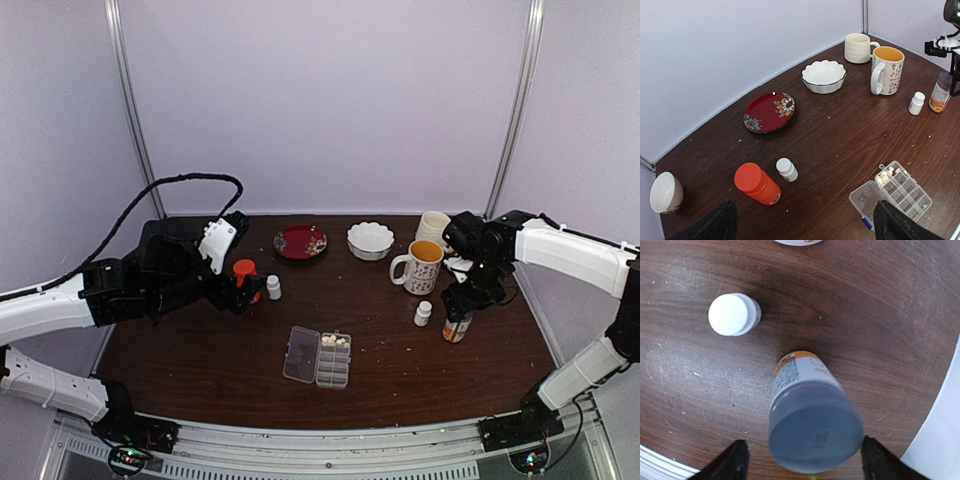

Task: Sort the pills into containers
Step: Place the pill bottle at the center of the board, then pick up the pill bottle from the center of the board.

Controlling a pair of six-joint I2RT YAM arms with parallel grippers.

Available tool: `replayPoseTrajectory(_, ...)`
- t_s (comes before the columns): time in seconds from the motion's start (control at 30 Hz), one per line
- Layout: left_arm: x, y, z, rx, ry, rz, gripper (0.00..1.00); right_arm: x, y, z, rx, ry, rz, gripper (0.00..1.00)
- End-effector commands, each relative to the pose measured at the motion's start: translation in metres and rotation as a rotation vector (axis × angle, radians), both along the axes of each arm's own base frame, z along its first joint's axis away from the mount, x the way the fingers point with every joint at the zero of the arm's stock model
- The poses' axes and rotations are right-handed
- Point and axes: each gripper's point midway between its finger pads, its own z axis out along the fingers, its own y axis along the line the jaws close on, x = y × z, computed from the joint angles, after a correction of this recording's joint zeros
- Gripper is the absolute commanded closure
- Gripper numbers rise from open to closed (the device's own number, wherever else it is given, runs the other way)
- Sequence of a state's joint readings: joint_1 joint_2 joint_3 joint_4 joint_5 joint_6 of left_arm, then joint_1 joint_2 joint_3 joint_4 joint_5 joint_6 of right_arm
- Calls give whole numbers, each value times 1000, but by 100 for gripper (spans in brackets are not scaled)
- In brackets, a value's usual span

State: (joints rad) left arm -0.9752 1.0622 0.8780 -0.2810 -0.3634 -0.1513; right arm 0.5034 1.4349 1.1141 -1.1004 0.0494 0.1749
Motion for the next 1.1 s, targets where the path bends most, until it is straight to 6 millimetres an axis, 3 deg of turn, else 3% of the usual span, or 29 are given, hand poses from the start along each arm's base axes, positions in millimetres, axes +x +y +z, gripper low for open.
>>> replayPoseTrajectory(0.0,6,3,10,-23,-3,33,2,15,-1,25,-2,-77,-6,9)
replayPoseTrajectory(0.2,11,9,5,-36,34,64,2,25,4,79,44,-198,-12,1)
replayPoseTrajectory(0.4,18,17,-2,-38,76,116,3,39,42,130,187,-404,27,0)
replayPoseTrajectory(0.5,24,25,-5,-45,100,159,2,44,42,144,229,-484,-5,0)
replayPoseTrajectory(0.57,27,31,-8,-45,115,189,2,45,36,135,215,-508,-25,0)
replayPoseTrajectory(0.67,32,41,-14,-37,135,240,2,41,44,118,236,-440,-3,2)
replayPoseTrajectory(0.87,38,47,-19,-38,160,282,2,42,62,90,278,-341,1,26)
replayPoseTrajectory(1.07,38,46,-22,-25,165,275,2,48,68,55,221,-238,2,38)
